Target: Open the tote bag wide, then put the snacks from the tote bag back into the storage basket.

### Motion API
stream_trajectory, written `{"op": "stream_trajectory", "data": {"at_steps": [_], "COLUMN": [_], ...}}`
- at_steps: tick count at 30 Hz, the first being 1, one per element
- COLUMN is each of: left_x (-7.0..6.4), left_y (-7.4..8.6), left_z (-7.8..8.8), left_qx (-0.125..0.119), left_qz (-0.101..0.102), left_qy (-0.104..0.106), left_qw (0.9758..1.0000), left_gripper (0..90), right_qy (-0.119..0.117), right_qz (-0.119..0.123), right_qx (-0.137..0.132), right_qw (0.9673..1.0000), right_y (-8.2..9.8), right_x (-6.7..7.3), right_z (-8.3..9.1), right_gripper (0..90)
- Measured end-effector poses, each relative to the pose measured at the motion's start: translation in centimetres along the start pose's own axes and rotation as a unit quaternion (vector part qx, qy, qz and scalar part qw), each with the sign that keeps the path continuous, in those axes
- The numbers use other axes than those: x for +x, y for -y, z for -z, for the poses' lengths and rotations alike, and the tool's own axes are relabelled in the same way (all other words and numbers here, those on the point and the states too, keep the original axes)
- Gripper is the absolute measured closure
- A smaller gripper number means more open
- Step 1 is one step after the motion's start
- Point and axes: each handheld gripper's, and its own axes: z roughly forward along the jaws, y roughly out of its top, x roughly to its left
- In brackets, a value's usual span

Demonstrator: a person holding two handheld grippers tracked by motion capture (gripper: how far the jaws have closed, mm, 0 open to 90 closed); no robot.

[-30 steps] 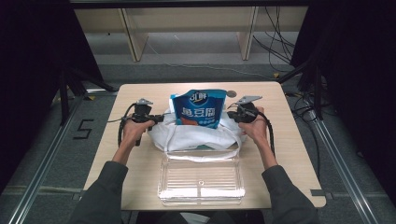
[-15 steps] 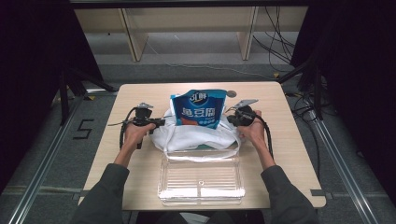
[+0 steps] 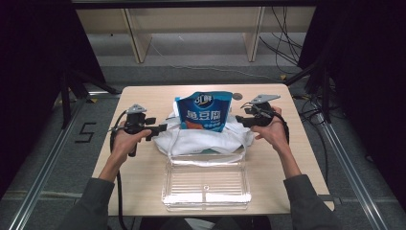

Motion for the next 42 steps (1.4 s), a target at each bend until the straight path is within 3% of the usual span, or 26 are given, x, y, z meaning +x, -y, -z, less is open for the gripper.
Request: {"op": "stream_trajectory", "data": {"at_steps": [7, 8, 13, 16, 19, 20, 22, 24, 27, 32, 37, 38, 40, 41, 42], "left_x": [-1.8, -2.1, -3.2, -3.8, -4.1, -4.5, -4.6, -4.9, -4.9, -5.1, -5.0, -5.0, -5.1, -5.1, -5.2], "left_y": [1.7, 2.2, 4.5, 6.3, 7.2, 8.0, 8.3, 9.4, 10.2, 10.9, 11.0, 11.1, 11.3, 11.3, 11.4], "left_z": [2.4, 2.8, 4.3, 5.1, 5.5, 5.6, 5.7, 5.9, 5.9, 5.9, 6.1, 6.2, 6.2, 6.2, 6.2], "left_qx": [-0.002, -0.001, -0.003, -0.003, -0.003, -0.005, -0.003, 0.002, 0.011, 0.016, 0.005, 0.011, 0.017, 0.017, 0.02], "left_qz": [-0.012, -0.015, -0.011, -0.003, 0.0, 0.015, 0.014, 0.006, 0.011, -0.003, 0.004, -0.009, -0.005, -0.005, -0.007], "left_qy": [0.003, 0.005, 0.01, 0.003, 0.0, 0.011, 0.01, -0.005, -0.004, -0.013, -0.013, -0.016, -0.015, -0.015, -0.011], "left_qw": [0.9999, 0.9999, 0.9999, 1.0, 1.0, 0.9998, 0.9998, 1.0, 0.9999, 0.9998, 0.9999, 0.9998, 0.9997, 0.9997, 0.9997], "left_gripper": [27.3, 27.0, 25.9, 25.5, 23.2, 22.9, 22.8, 22.8, 20.3, 15.2, 15.3, 15.3, 15.4, 15.6, 16.1], "right_qy": [-0.005, -0.015, -0.025, -0.023, -0.028, -0.027, -0.024, -0.031, -0.034, -0.032, -0.027, -0.027, -0.026, -0.033, -0.025], "right_qz": [0.009, 0.007, 0.023, 0.02, 0.03, 0.038, 0.031, 0.042, 0.045, 0.051, 0.064, 0.075, 0.074, 0.071, 0.073], "right_qx": [0.003, 0.008, 0.007, 0.01, 0.007, 0.006, 0.008, 0.011, 0.009, 0.007, -0.005, -0.004, -0.011, 0.002, -0.002], "right_qw": [0.9999, 0.9998, 0.9994, 0.9995, 0.9991, 0.9989, 0.9992, 0.9986, 0.9983, 0.9982, 0.9976, 0.9968, 0.9968, 0.9969, 0.997], "right_y": [-0.3, -0.4, -0.9, -1.1, -1.2, -1.3, -1.4, -1.6, -1.9, -2.4, -2.8, -3.1, -3.5, -3.9, -4.1], "right_x": [0.0, 0.3, 0.7, 1.3, 1.5, 1.7, 1.8, 1.9, 2.2, 2.9, 3.2, 3.3, 3.4, 3.5, 3.7], "right_z": [1.2, 1.3, 1.6, 1.8, 1.9, 1.8, 2.0, 2.2, 2.4, 2.8, 3.1, 3.2, 3.1, 3.3, 3.2], "right_gripper": [36.9, 34.8, 32.1, 30.8, 30.7, 29.8, 29.8, 29.1, 28.5, 26.0, 24.0, 24.1, 24.2, 24.2, 24.2]}}
